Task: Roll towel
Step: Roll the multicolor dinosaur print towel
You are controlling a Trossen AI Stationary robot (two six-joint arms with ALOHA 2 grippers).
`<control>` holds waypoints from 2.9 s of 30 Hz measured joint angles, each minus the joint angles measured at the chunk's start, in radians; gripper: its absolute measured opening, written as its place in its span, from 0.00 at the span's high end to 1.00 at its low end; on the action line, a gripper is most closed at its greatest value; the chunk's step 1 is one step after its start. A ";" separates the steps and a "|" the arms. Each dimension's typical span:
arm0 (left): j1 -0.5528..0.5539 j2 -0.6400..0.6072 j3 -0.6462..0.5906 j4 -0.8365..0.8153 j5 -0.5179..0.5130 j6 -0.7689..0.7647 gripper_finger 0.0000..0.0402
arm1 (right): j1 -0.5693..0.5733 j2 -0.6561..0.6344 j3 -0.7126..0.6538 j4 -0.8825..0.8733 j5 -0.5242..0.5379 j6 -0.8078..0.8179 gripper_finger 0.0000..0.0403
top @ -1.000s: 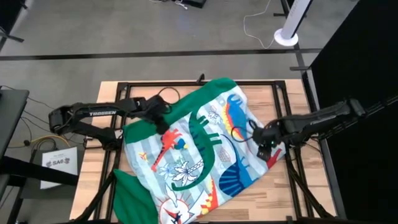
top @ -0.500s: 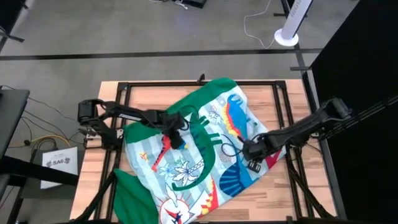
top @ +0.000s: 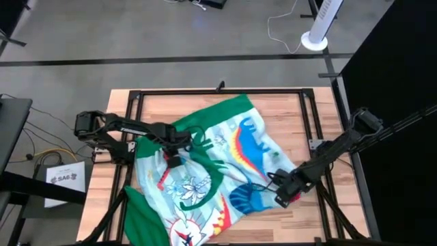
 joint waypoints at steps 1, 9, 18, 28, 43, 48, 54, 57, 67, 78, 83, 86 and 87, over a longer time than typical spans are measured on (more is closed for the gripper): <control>0.000 -0.015 0.005 0.006 0.007 0.012 0.99 | -0.002 -0.017 0.015 -0.008 0.005 0.002 1.00; 0.001 -0.027 0.185 0.180 0.129 0.105 0.99 | -0.087 -0.102 0.038 -0.062 0.060 -0.088 1.00; 0.142 0.317 0.431 0.399 0.208 0.164 0.99 | -0.287 -0.085 0.004 0.031 0.083 -0.365 1.00; 0.227 0.598 0.565 0.375 0.280 0.235 0.99 | -0.233 0.080 0.005 0.092 0.081 -0.347 1.00; 0.238 0.487 0.544 0.258 0.447 0.317 0.99 | -0.270 -0.151 0.002 -0.329 0.110 -0.301 1.00; 0.210 0.376 0.548 0.180 0.466 0.364 0.99 | -0.399 -0.209 0.004 -0.249 0.219 -0.495 1.00; 0.162 0.278 0.549 0.187 0.429 0.256 0.99 | -0.672 -0.110 0.003 0.012 0.243 -0.819 1.00; 0.116 0.258 0.551 0.155 0.427 0.207 0.99 | -0.786 -0.012 0.003 0.151 0.190 -0.956 1.00; -0.082 0.255 0.338 0.199 0.436 0.091 0.99 | -0.993 0.162 0.017 0.146 0.178 -1.113 1.00; -0.069 0.245 0.069 0.435 0.477 -0.016 0.99 | -0.982 -0.134 0.009 -0.092 0.246 -0.904 1.00; -0.067 0.244 0.062 0.375 0.522 0.031 0.99 | -0.891 -0.025 -0.060 0.040 0.215 -0.827 1.00; -0.066 0.244 0.060 0.362 0.543 0.025 0.99 | -0.816 0.075 -0.060 0.235 0.150 -0.795 1.00; -0.063 0.244 0.060 0.357 0.548 0.023 0.99 | -0.787 0.106 -0.046 0.302 0.117 -0.797 1.00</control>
